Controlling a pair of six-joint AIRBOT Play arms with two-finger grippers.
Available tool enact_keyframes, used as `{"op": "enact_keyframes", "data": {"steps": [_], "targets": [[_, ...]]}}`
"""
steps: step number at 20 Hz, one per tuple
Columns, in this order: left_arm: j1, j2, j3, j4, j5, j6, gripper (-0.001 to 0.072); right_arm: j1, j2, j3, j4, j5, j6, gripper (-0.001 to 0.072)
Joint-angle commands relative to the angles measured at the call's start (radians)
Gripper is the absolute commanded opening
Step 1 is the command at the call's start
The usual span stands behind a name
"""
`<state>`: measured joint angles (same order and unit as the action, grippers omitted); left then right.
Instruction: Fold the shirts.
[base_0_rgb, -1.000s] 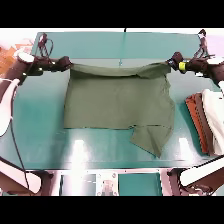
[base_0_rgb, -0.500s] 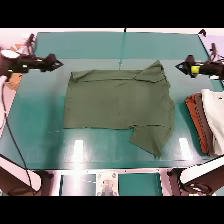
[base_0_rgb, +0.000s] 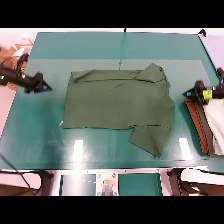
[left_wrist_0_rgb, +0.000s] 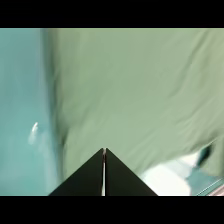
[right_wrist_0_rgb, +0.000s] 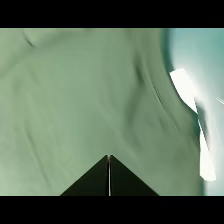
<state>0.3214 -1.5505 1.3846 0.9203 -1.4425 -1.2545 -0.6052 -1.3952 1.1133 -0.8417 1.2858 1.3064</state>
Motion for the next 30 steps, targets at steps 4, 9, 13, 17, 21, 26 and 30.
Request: {"op": "enact_keyframes", "data": {"steps": [4, 9, 13, 17, 21, 26, 30], "targets": [[0.046, 0.284, -0.496, 0.099, 0.192, 0.095, 0.0490, -0.171, 0.297, -0.398, -0.151, -0.073, -0.013, 0.0216], [0.043, 0.281, -0.623, 0.008, 0.344, 0.130, 0.0592, -0.228, 0.298, -0.492, -0.151, -0.137, -0.026, 0.0379], [0.043, 0.193, -0.676, -0.137, 0.315, 0.217, 0.0591, -0.225, 0.276, -0.515, -0.142, -0.161, -0.028, 0.0378], [0.002, 0.090, -0.677, -0.190, 0.306, 0.255, 0.0591, -0.217, 0.220, -0.515, -0.086, -0.159, -0.058, 0.0378], [-0.106, 0.013, -0.661, -0.251, 0.335, 0.313, 0.0522, -0.196, 0.179, -0.515, -0.086, -0.154, -0.059, 0.0429], [-0.094, 0.013, -0.605, -0.216, 0.286, 0.312, 0.0033, -0.129, 0.078, -0.515, -0.082, -0.164, -0.077, 0.0430], [-0.094, 0.013, -0.603, -0.217, 0.291, 0.313, 0.0034, -0.057, 0.002, -0.515, -0.078, -0.174, -0.077, 0.0429]]}}
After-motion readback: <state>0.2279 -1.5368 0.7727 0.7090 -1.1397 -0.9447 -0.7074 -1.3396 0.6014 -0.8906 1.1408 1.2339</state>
